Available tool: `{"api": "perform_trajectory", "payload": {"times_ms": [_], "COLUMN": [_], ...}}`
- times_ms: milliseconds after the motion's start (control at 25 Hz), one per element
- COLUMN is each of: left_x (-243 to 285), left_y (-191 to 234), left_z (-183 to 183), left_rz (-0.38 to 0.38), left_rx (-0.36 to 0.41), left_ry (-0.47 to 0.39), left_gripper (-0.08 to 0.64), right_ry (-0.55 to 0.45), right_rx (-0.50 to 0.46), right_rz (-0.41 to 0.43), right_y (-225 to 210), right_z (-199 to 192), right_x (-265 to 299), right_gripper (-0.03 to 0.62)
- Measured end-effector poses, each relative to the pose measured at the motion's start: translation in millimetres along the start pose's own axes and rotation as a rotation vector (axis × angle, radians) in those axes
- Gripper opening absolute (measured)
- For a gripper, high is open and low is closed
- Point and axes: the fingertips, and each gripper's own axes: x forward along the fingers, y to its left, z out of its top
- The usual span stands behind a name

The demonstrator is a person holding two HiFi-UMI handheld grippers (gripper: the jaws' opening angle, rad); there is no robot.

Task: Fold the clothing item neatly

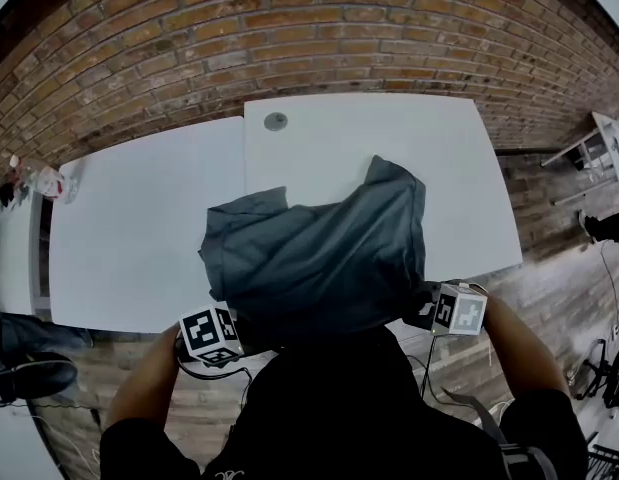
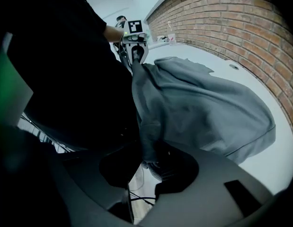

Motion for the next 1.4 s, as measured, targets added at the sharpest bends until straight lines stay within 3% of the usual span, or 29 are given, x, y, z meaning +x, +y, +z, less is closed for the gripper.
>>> {"api": "perform_trajectory", "payload": {"times_ms": [80, 200, 440, 600, 680, 800, 960, 1040, 1240, 1320, 1360, 1400], "left_x": [-19.5, -59.1, -137.5, -165.9, -167.7, -153.2, -115.1, -98.9, -94.7, -97.5, -102.9, -111.7], "left_y": [-4.9, 3.7, 73.5, 147.4, 185.6, 238.9, 295.8, 310.8, 316.0, 318.2, 322.5, 328.3], "left_z": [6.5, 25.2, 68.0, 85.6, 88.6, 83.1, 60.8, 50.2, 48.2, 45.5, 40.6, 33.5], "left_rz": [0.0, 0.076, 0.26, 0.393, 0.457, 0.546, 0.635, 0.663, 0.654, 0.69, 0.728, 0.77], "left_rx": [-0.004, 0.017, -0.011, -0.097, -0.148, -0.199, -0.266, -0.291, -0.355, -0.36, -0.38, -0.419], "left_ry": [-0.041, -0.099, -0.209, -0.238, -0.226, -0.139, -0.019, -0.007, -0.18, -0.235, -0.26, -0.292], "left_gripper": [0.077, 0.077, 0.077, 0.077, 0.077, 0.077, 0.078, 0.077, 0.078, 0.084, 0.138, 0.245], "right_ry": [-0.034, -0.093, -0.208, -0.217, -0.199, -0.146, -0.035, -0.061, -0.191, -0.233, -0.256, -0.283], "right_rx": [0.017, 0.031, 0.063, 0.158, 0.224, 0.299, 0.328, 0.361, 0.452, 0.474, 0.492, 0.525], "right_rz": [0.031, 0.033, -0.088, -0.175, -0.21, -0.248, -0.326, -0.349, -0.365, -0.374, -0.38, -0.381], "right_y": [5.7, -13.2, -115.6, -198.5, -235.4, -278.1, -317.9, -329.3, -337.6, -336.9, -338.0, -340.7], "right_z": [10.7, 32.7, 84.5, 96.9, 93.2, 83.3, 60.6, 58.6, 61.7, 58.6, 56.3, 53.2], "right_x": [-16.8, -52.6, -114.3, -113.4, -98.6, -66.4, -19.6, -5.6, -4.1, -4.3, -5.0, -7.3], "right_gripper": [0.092, 0.092, 0.092, 0.092, 0.092, 0.092, 0.094, 0.101, 0.103, 0.11, 0.123, 0.175]}}
